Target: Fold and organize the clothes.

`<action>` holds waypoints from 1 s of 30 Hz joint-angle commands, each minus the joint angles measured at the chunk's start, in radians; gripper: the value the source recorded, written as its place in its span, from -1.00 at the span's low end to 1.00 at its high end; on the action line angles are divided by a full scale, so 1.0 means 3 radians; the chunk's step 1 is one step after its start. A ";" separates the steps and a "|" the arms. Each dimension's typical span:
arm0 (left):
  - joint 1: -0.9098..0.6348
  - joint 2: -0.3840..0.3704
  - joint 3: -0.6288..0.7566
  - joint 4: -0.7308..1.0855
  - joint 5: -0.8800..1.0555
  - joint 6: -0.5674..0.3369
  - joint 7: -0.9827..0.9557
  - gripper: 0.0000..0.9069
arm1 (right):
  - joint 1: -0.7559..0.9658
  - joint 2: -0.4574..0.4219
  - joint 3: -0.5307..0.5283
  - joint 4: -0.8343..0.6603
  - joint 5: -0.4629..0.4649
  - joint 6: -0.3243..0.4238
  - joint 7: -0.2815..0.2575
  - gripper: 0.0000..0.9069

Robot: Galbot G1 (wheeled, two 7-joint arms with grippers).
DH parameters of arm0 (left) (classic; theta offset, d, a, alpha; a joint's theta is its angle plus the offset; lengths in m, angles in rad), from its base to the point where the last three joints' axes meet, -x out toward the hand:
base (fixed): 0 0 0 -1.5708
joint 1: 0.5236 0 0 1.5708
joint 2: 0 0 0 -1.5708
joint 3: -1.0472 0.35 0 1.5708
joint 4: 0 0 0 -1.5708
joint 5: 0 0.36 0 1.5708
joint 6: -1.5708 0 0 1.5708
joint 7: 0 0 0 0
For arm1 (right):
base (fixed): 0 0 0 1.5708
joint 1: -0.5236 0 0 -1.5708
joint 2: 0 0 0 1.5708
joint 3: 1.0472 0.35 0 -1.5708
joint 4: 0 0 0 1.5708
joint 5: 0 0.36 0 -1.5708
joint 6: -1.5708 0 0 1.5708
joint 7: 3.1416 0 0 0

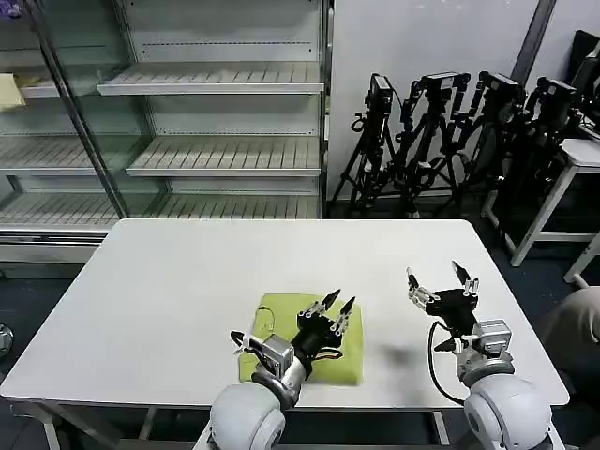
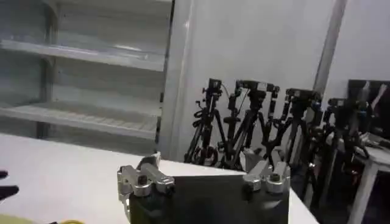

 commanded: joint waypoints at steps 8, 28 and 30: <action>-0.0021 0.0293 -0.0881 0.0024 0.0078 -0.0524 0.0203 1.00 | 0.0211 0.0025 0.0022 -0.0160 0.0026 0.0084 -0.0040 1.00; 0.0538 0.0362 -0.2147 0.0362 0.0236 -0.1539 0.0539 1.00 | 0.0431 -0.0076 -0.0043 -0.0906 -0.0149 0.0624 -0.0385 1.00; 0.0564 0.0353 -0.2176 0.0377 0.0378 -0.1683 0.0539 1.00 | 0.0366 -0.0095 -0.0014 -0.0911 -0.0178 0.0735 -0.0437 1.00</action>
